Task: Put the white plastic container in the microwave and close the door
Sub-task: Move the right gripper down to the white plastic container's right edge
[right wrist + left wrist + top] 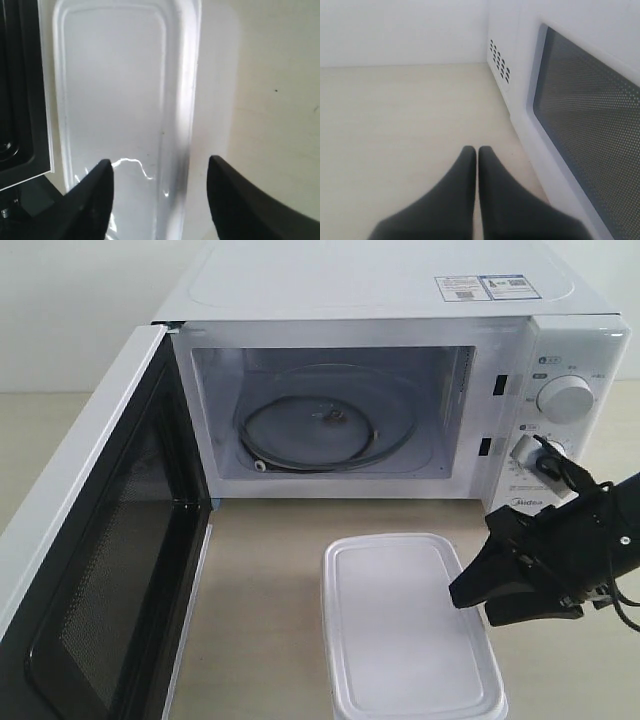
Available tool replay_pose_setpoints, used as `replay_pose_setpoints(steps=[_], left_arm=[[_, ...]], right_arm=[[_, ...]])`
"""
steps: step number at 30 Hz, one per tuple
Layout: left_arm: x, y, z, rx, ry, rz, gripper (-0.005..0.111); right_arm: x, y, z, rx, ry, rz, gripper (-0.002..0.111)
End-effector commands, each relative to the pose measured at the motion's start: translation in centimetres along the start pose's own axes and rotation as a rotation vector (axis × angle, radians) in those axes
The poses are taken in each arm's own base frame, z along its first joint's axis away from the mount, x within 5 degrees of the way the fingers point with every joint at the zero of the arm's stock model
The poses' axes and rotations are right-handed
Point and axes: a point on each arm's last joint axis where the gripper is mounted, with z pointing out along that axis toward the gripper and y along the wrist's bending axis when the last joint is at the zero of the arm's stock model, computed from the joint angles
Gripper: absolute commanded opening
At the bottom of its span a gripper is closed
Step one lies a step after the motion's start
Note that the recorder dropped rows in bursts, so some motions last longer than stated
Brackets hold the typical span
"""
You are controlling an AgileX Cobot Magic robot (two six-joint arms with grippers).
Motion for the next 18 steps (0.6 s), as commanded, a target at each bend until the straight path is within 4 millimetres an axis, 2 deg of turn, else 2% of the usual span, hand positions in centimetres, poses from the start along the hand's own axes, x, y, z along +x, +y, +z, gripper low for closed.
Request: replay_pose_setpoints(steps=[1, 12, 14, 18], left_arm=[[0.0, 0.0, 0.0, 0.005, -0.006, 0.002, 0.004], [0.0, 0.0, 0.0, 0.005, -0.006, 0.002, 0.004], [0.0, 0.0, 0.0, 0.005, -0.006, 0.002, 0.004], [0.0, 0.0, 0.0, 0.005, -0.006, 0.002, 0.004]], right_arm=[[-0.3, -0.5, 0.8, -0.029, -0.006, 0.011, 0.054], [-0.5, -1.9, 2.3, -0.052, 0.012, 0.047, 0.053], [-0.4, -1.8, 2.3, -0.058, 0.016, 0.044, 0.048], [-0.3, -1.8, 2.3, -0.061, 0.033, 0.030, 0.027]])
